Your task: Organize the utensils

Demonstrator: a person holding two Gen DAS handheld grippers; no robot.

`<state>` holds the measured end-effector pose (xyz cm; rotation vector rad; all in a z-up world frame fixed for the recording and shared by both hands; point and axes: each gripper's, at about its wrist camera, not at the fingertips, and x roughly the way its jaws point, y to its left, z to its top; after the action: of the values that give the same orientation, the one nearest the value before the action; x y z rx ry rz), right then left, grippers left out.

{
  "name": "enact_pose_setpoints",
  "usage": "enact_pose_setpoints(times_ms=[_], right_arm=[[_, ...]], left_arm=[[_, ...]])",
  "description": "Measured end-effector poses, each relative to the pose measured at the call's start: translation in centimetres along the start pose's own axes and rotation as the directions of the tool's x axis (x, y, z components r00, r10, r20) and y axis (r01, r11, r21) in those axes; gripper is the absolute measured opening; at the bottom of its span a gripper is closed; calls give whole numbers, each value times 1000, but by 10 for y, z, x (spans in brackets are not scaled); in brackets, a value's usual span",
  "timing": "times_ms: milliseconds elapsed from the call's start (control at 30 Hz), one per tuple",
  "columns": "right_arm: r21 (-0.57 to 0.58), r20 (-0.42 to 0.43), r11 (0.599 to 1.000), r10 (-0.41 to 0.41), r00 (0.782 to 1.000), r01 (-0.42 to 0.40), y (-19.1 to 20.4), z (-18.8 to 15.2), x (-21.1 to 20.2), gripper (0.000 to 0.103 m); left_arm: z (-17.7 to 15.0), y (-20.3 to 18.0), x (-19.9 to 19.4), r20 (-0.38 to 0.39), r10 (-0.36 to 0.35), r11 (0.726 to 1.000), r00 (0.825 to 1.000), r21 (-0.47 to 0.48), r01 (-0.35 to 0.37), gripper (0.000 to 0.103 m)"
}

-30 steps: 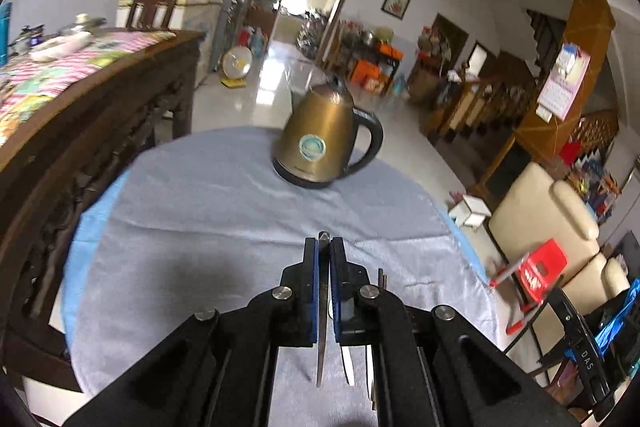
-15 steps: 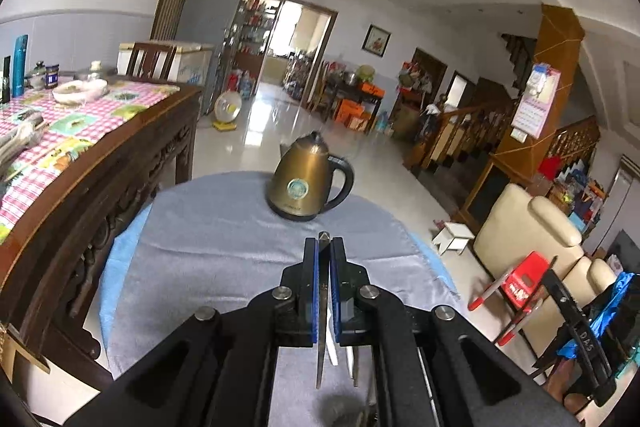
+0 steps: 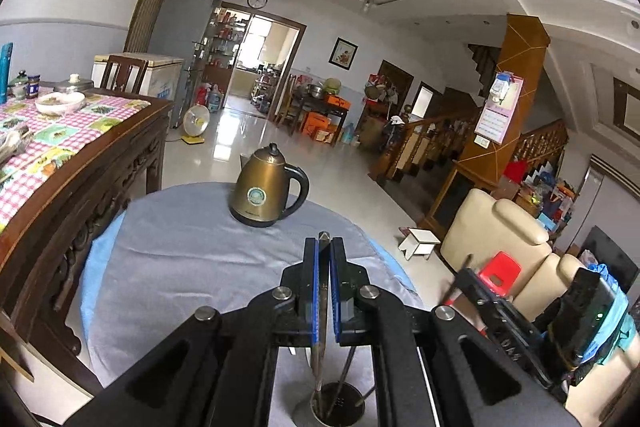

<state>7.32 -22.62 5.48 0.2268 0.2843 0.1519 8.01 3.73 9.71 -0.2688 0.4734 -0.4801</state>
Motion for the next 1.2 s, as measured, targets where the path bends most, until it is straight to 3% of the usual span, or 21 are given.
enact_pose_setpoints(times_ms=[300,533,1200], right_arm=[[-3,-66,1000,-15,998,15,-2,-29,12,6],[21,-96,999,-23,995,25,-7,-46,13,6],[52,-93,997,-60,994,65,-12,-63,12,6]], left_arm=[[-33,14,12,-45,-4,994,999,-114,-1,5],[-58,17,15,-42,52,984,998,-167,-58,5],[-85,-7,36,-80,141,986,987,-79,-147,5]])
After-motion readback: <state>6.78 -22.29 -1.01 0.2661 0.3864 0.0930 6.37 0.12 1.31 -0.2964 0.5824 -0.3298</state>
